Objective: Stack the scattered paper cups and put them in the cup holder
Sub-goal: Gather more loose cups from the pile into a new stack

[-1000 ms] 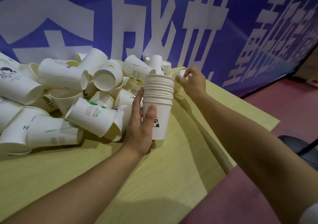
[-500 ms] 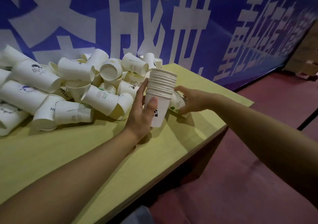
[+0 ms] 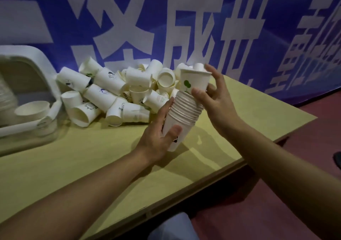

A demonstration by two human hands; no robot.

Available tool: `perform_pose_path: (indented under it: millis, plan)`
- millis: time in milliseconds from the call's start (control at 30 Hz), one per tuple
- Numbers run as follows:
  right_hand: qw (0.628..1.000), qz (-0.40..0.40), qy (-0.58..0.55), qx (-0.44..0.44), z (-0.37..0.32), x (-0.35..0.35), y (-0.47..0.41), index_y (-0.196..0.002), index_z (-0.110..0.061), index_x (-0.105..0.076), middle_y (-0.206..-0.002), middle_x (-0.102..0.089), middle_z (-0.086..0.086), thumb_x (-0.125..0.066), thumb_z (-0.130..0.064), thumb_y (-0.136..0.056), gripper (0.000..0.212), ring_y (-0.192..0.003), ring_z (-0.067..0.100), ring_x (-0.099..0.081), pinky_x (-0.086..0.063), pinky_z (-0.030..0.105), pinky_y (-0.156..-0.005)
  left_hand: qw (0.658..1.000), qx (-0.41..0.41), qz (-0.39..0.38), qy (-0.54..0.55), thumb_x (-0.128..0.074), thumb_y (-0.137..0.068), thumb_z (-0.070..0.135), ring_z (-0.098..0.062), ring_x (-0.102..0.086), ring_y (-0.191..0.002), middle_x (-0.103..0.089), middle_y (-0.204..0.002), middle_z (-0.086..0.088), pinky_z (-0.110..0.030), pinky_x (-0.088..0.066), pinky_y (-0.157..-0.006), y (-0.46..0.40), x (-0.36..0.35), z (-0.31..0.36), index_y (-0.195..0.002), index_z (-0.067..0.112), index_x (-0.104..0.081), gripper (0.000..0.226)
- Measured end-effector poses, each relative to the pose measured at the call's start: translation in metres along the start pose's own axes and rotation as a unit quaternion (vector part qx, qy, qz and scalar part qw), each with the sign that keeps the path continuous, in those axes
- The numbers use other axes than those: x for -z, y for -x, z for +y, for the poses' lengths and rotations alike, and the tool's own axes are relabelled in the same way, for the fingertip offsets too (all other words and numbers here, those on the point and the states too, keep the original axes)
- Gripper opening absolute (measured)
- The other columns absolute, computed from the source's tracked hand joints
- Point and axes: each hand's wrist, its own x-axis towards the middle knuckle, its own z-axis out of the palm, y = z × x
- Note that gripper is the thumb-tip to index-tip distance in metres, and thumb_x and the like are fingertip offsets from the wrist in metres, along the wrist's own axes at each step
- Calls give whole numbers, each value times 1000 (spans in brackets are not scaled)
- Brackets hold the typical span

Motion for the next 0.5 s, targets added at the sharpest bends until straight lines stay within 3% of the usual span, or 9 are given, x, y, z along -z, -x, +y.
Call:
perform_pose_path:
  millis: [67, 133, 300, 433, 500]
  plan:
    - [1000, 0, -12, -5, 1, -20, 5, -144, -40, -35, -126, -60, -8, -65, -23, -95, 60, -113, 13, -65, -59, 37, -90, 1000, -4, 17, -21, -50, -83, 79, -5, -50, -133, -43, -153, 17, -44, -50, -105, 8, 10, -5, -147, 65, -13, 76]
    - [1000, 5, -15, -14, 4, -34, 9, -143, -40, -37, -118, -62, -16, -61, -24, -98, 53, -110, 7, -65, -58, 34, -90, 998, -7, 35, -55, -51, -85, 73, -7, -50, -133, -41, -154, 15, -47, -49, -106, 15, 20, -7, -147, 66, -11, 74]
    - [999, -20, 4, -39, 27, -60, 27, -136, -21, -55, -123, -66, 1, -58, -30, -96, 41, -113, 17, -65, -57, 42, -95, 988, -3, 91, -125, -48, -84, 73, -12, -52, -131, -41, -157, 11, -44, -52, -100, 32, 38, -17, -145, 69, -6, 73]
    - [998, -20, -21, -50, 36, -67, 35, -141, -17, -52, -130, -63, 3, -56, -19, -101, 41, -117, 17, -63, -58, 35, -91, 972, -20, 91, -217, -41, -85, 73, -20, -57, -121, -40, -156, 6, -42, -55, -86, 38, 45, -21, -147, 58, -3, 74]
    - [998, -23, -17, -47, 36, -67, 36, -145, -19, -49, -132, -63, 0, -55, -22, -99, 46, -119, 16, -63, -58, 34, -91, 972, -23, 85, -219, -40, -86, 73, -23, -57, -121, -39, -157, 5, -43, -56, -86, 37, 46, -20, -147, 58, 0, 74]
